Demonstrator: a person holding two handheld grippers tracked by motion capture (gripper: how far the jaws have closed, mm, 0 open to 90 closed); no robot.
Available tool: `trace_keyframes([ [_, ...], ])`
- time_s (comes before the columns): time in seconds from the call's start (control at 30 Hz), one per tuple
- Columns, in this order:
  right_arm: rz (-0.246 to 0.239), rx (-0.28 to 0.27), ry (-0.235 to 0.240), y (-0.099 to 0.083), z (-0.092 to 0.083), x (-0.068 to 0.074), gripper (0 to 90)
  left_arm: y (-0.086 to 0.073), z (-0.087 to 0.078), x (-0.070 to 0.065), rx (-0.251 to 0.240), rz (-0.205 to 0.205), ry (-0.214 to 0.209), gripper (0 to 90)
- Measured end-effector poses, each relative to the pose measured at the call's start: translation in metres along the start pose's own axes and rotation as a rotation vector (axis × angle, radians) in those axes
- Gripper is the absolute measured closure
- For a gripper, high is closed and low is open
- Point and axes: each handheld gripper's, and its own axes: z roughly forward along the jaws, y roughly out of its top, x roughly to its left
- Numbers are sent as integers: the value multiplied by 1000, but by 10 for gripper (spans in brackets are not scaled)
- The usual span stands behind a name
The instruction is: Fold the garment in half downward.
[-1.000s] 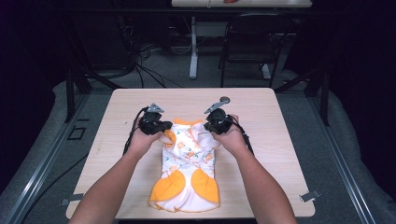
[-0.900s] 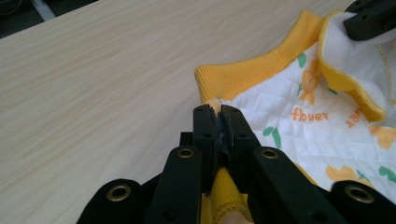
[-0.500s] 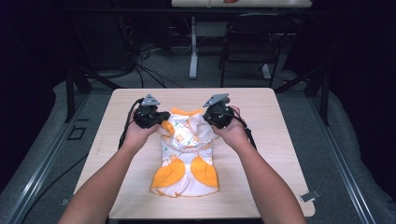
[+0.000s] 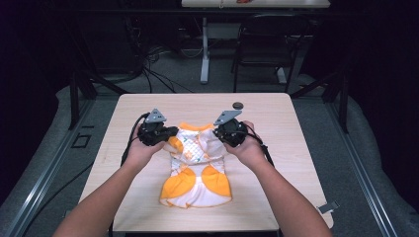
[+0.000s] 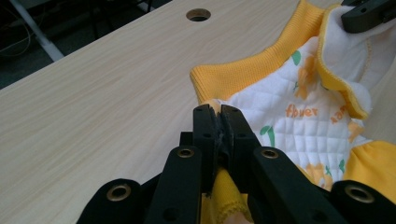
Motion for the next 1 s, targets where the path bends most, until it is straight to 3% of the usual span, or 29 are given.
trace_keyframes([
  [0.4, -19, 0, 25, -10, -4, 11, 874, -16, -5, -12, 3, 11, -30, 853],
  [0.57, -34, 27, 39, -19, -3, 19, 874, -24, -6, -19, 15, 17, -48, 854],
  [1.0, -11, 26, 86, -41, -1, 35, 873, -42, -7, -28, 24, 10, -100, 853],
])
